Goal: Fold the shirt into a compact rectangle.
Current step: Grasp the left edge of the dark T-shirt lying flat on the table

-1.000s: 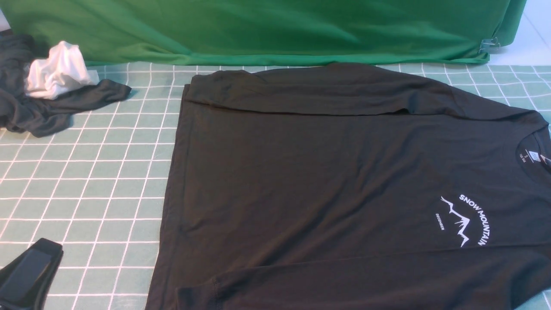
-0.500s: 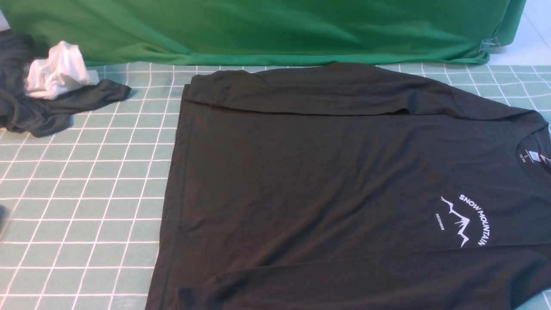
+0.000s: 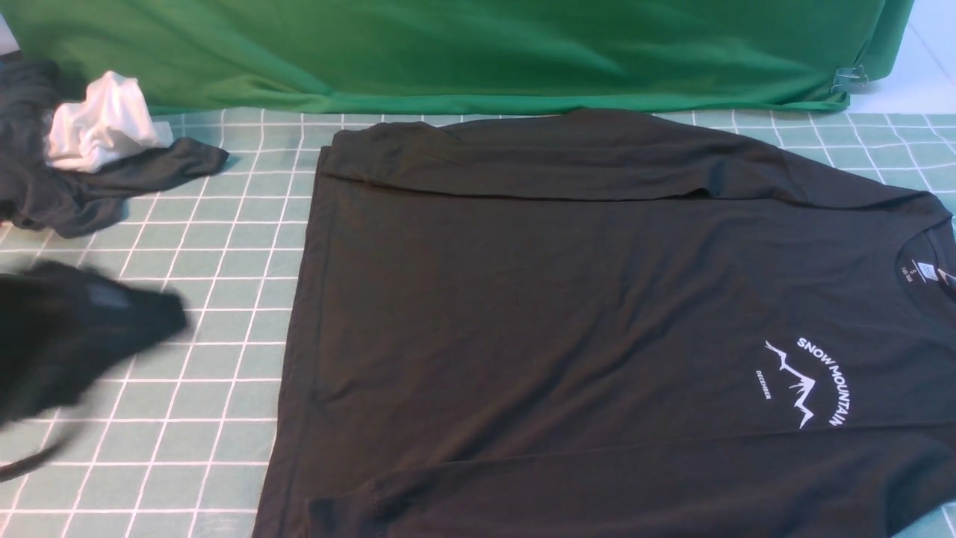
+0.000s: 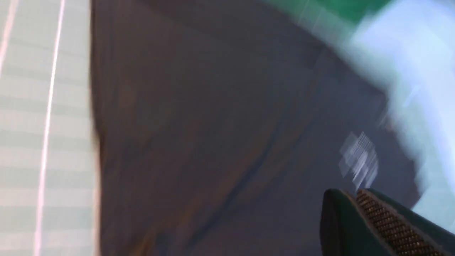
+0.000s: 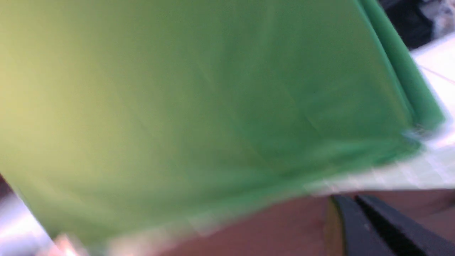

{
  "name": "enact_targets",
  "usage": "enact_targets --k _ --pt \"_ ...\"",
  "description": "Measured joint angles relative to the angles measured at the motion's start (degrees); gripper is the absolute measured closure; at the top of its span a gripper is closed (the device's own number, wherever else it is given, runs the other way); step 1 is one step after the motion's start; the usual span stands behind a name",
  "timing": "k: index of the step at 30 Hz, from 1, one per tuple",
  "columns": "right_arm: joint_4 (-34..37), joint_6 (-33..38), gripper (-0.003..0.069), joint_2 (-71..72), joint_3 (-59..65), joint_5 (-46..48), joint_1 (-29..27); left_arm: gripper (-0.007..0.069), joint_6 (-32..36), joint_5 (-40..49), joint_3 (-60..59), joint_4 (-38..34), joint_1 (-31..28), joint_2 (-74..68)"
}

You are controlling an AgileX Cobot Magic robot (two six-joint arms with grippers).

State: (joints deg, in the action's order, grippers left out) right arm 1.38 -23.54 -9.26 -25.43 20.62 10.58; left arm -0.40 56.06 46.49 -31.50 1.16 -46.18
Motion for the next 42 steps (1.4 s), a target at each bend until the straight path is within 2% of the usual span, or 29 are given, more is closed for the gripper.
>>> enact_targets --k 1,2,3,4,6,7,11,14,18,21,27,31,34,42 --pt "-0.4 6.7 0.0633 -3.0 -4.1 7.9 1.2 0.0599 1.2 1.1 -0.8 0.1 0.0 -4.9" --pt "-0.5 8.7 0.0633 -3.5 -4.7 9.2 1.6 0.0599 1.4 1.2 -1.0 0.0 0.0 -5.5" --pt "-0.7 14.1 0.0634 -7.4 -8.8 18.5 3.1 0.0589 2.3 1.7 -2.7 0.1 0.0 -10.8" --pt "-0.9 16.5 0.0634 -9.8 -10.5 23.3 3.7 0.0582 2.7 1.6 -4.0 0.0 0.0 -13.9" --pt "-0.9 18.0 0.0634 -12.0 -11.7 26.9 4.1 0.0572 4.0 1.5 -5.6 -0.2 0.0 -17.2" --pt "-0.9 19.6 0.0634 -15.6 -12.4 30.9 4.5 0.0555 7.5 1.2 -7.9 -2.5 0.0 -20.9" --pt "-0.6 20.8 0.0634 -23.1 -12.8 33.8 4.5 0.0508 14.7 0.0 -13.1 -9.0 0.0 -26.3" --pt "-0.5 21.6 0.0632 -27.6 -12.8 35.6 4.5 0.0468 15.5 -2.8 -14.8 -8.0 0.0 -28.0" --pt "-0.3 23.2 0.0629 -34.6 -12.8 36.9 4.5 0.0412 12.2 -5.8 -15.3 -3.6 0.1 -28.8" --pt "0.2 23.5 0.0624 -37.8 -12.8 37.0 4.5 0.0391 9.4 -8.1 -15.3 -2.1 2.2 -28.8" --pt "0.3 23.5 0.0613 -39.6 -12.8 36.9 4.5 0.0386 5.8 -15.3 -15.3 0.3 13.1 -28.8" --pt "0.4 23.5 0.0595 -39.6 -12.8 36.1 4.5 0.0379 3.4 -20.6 -15.3 2.2 16.5 -28.8" --pt "0.5 23.5 0.0553 -39.6 -12.8 35.1 4.5 0.0343 0.4 -23.2 -15.3 1.7 17.0 -28.8" --pt "0.6 23.5 0.0419 -39.7 -12.8 33.7 4.5 0.0198 0.4 -25.9 -15.3 5.0 17.1 -29.9"
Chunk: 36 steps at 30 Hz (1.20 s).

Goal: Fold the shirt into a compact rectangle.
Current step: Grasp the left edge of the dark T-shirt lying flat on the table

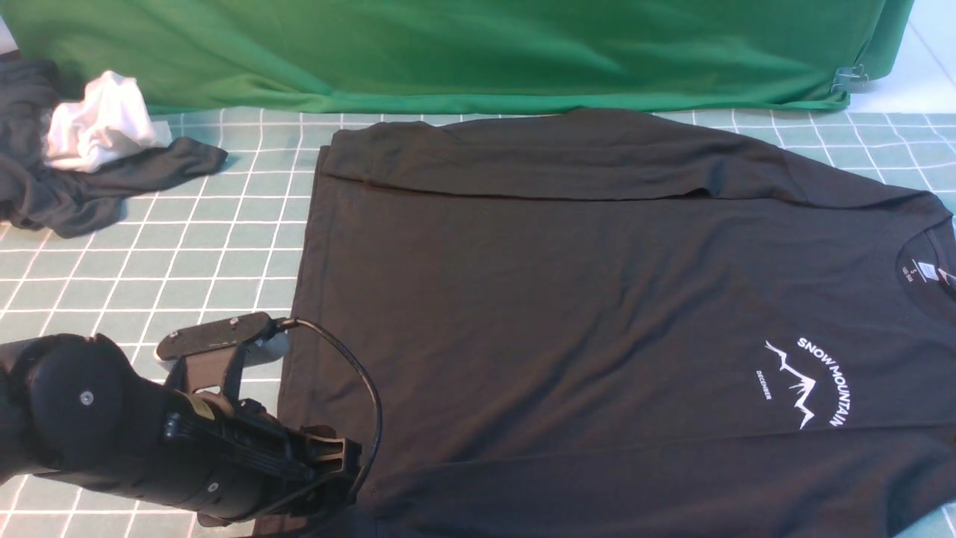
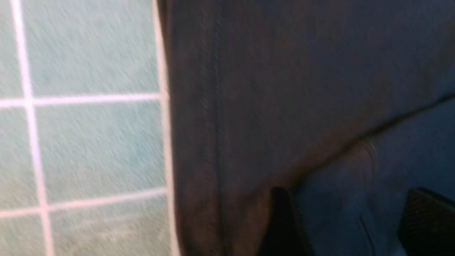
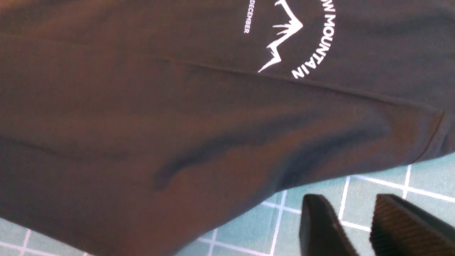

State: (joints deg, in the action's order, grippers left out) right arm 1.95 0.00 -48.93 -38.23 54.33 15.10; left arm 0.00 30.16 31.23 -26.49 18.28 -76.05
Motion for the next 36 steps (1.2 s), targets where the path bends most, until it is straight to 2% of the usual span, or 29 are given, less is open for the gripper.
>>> enact_targets --k 5,11,13,18,25,28,32,35,36 --pt "0.1 0.0 0.0401 0.0 0.0 -2.4 0.0 0.0130 -1.4 0.1 0.0 -0.3 0.0 -5.1" --pt "0.1 0.0 0.0398 0.0 0.0 -3.1 0.0 0.0143 -1.2 -0.6 0.5 -1.1 0.0 -8.0" --pt "0.2 0.0 0.0398 0.0 0.0 -3.2 0.0 0.0173 -1.1 -0.9 0.5 -1.1 0.0 -8.0" --pt "0.2 0.0 0.0398 0.0 0.0 -3.3 0.0 0.0308 0.0 -1.8 0.5 -3.5 0.0 -8.3" --pt "0.2 0.0 0.0398 0.0 0.0 -3.7 0.0 0.0564 3.2 -2.3 0.1 -4.7 0.0 -8.9" --pt "0.2 0.0 0.0398 0.0 0.0 -3.7 0.0 0.0605 3.4 -2.3 0.1 -4.9 0.0 -8.9" --pt "0.2 0.0 0.0398 0.0 0.0 -3.8 0.0 0.0612 3.4 -0.2 1.2 -4.9 0.0 -8.8" --pt "0.2 0.0 0.0398 0.0 0.0 -3.9 0.0 0.0612 4.1 6.1 4.3 -4.1 0.0 -7.5" --pt "0.2 0.0 0.0398 0.0 0.0 -3.8 0.0 0.0612 4.5 10.6 6.3 -3.0 0.0 -6.4"
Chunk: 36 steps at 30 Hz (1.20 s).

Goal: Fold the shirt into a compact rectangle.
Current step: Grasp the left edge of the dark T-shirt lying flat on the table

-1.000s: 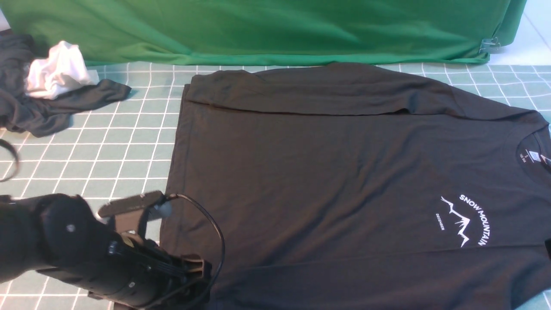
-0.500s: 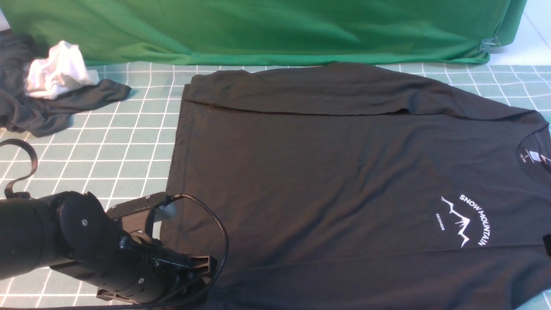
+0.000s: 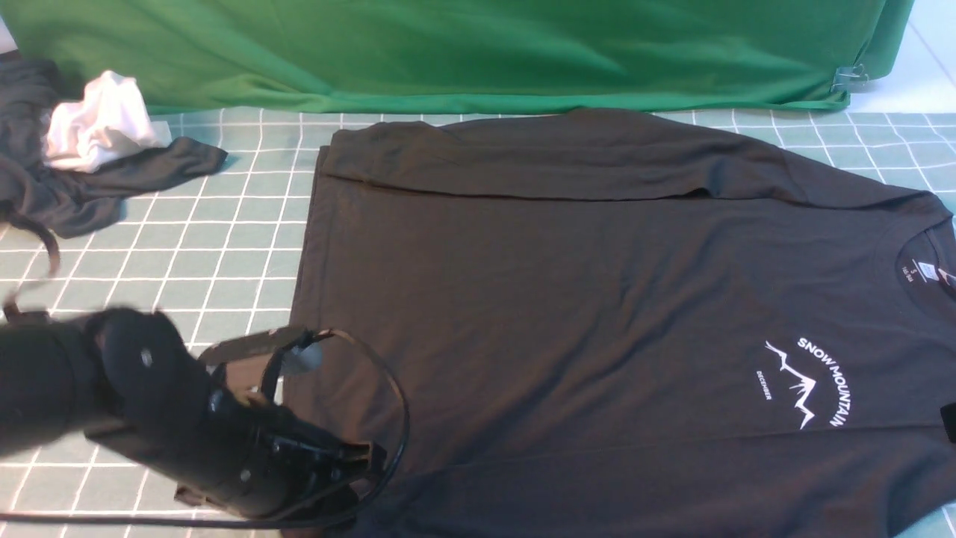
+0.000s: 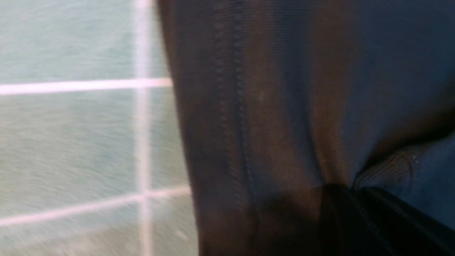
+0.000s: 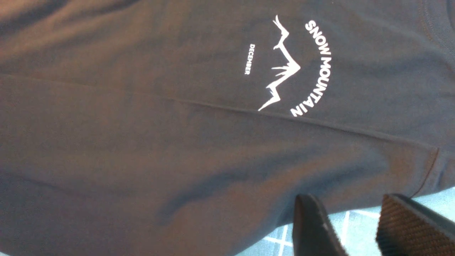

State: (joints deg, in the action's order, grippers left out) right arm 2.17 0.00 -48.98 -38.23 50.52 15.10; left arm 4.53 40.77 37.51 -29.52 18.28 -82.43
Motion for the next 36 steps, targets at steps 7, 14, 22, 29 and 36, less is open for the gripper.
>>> enact_targets --k 7,14,22,29,36 --pt "0.0 0.0 0.0398 0.0 0.0 0.1 0.0 0.0611 -1.4 5.2 5.2 2.9 0.0 4.4" --pt "0.1 0.0 0.0398 0.0 0.0 0.1 0.0 0.0609 -1.6 3.3 2.7 3.7 0.0 1.0" --pt "0.1 0.0 0.0398 0.0 0.0 0.1 0.0 0.0496 -4.1 3.5 2.3 4.1 0.0 -1.9" --pt "0.1 0.0 0.0398 0.0 0.0 0.1 0.0 0.0235 -4.9 10.4 9.0 8.8 0.0 1.1" --pt "0.1 0.0 0.0398 0.0 0.0 0.1 0.0 0.0156 -19.4 12.7 3.9 23.2 0.0 4.1"
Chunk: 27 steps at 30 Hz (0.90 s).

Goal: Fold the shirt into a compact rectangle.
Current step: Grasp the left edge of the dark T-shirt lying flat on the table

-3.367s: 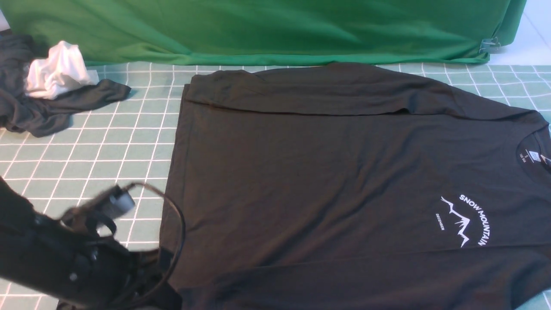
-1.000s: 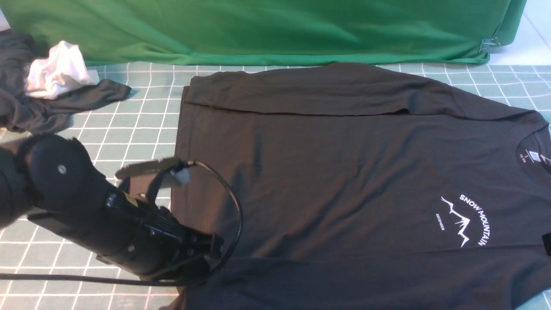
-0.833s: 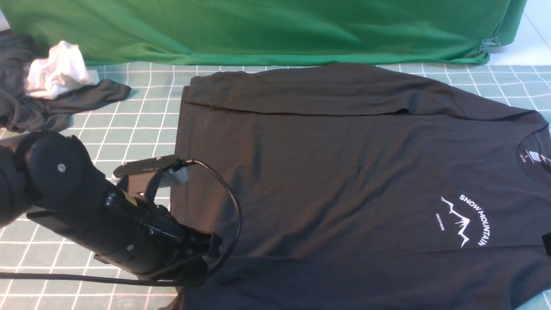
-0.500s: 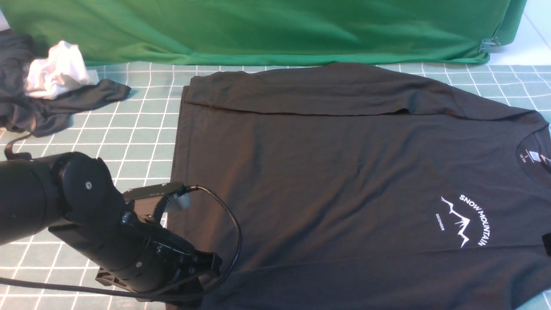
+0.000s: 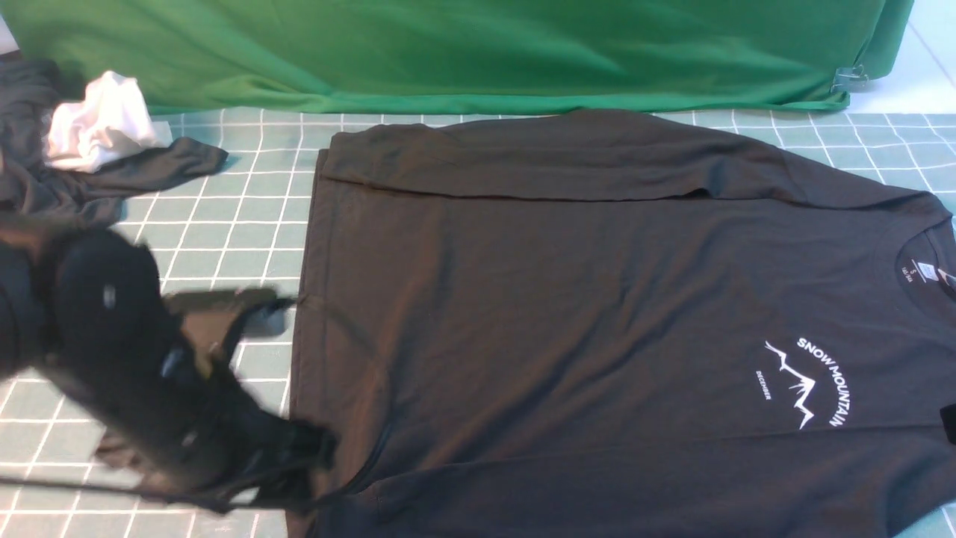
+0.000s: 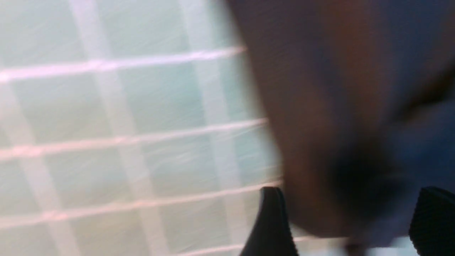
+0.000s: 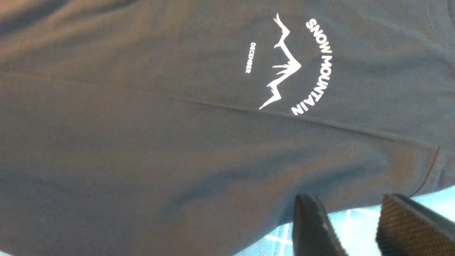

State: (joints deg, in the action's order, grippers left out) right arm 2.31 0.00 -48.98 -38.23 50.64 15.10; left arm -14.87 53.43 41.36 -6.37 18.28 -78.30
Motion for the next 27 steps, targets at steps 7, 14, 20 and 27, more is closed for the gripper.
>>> enact_targets --k 7,14,20,27 --pt "0.0 0.0 0.0398 0.0 0.0 -1.2 0.0 0.0155 -6.5 -8.5 -9.7 -1.2 0.0 0.0" --pt "0.0 0.0 0.0398 0.0 0.0 -3.1 0.0 0.0206 -6.0 -18.5 -12.6 -9.3 0.0 0.0" --pt "0.0 0.0 0.0398 0.0 0.0 -3.6 0.0 0.0256 -5.4 -19.0 -12.6 -13.4 0.0 0.0" --pt "0.0 0.0 0.0398 0.0 0.0 -3.6 0.0 0.0295 -3.7 -18.7 -12.9 -17.9 0.0 -0.1"
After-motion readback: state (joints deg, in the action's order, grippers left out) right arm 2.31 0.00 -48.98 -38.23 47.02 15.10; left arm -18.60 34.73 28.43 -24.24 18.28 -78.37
